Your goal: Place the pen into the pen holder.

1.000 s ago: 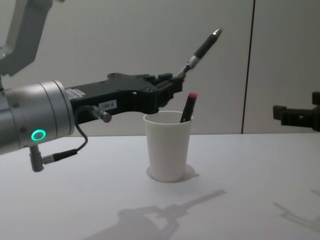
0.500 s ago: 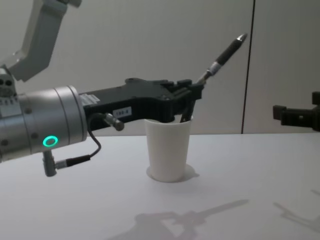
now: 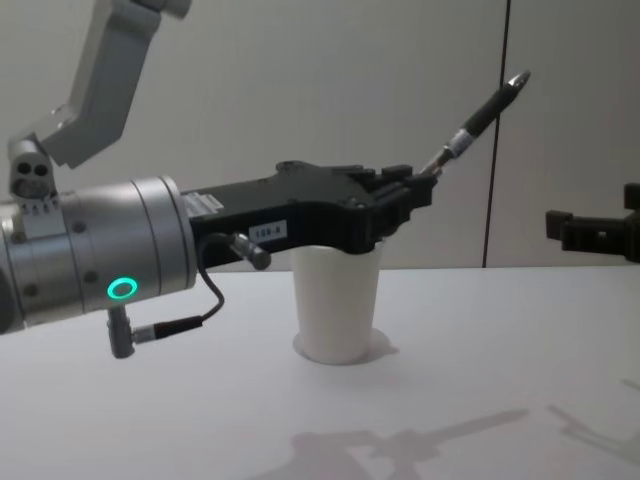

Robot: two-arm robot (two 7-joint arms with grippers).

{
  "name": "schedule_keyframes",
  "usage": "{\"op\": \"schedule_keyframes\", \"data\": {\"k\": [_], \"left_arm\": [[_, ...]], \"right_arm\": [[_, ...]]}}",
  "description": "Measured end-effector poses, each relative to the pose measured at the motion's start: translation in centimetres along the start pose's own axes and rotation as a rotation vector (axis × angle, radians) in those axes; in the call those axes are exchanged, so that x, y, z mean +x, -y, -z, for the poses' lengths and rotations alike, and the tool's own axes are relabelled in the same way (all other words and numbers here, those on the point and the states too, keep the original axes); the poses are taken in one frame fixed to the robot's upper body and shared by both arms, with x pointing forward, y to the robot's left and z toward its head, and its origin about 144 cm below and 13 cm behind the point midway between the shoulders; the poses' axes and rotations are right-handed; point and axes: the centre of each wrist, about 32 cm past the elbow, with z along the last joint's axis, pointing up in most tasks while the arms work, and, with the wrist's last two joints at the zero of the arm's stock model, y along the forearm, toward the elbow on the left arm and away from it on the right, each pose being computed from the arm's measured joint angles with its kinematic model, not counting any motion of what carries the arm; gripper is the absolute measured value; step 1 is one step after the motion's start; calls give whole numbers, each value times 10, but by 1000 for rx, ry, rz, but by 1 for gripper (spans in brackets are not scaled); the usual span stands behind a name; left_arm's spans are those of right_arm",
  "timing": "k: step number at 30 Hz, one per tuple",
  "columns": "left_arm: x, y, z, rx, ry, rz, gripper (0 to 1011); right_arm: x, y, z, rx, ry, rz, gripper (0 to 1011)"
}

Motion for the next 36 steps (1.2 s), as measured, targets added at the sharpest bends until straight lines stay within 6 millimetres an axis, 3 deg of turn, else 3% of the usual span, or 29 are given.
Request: {"op": "schedule_keyframes", "data": {"k": [36], "left_arm": [[-2,3,0,-7,-3,23,175]], "right_arm": [[8,9,6,65,-27,-68,1001]]}}
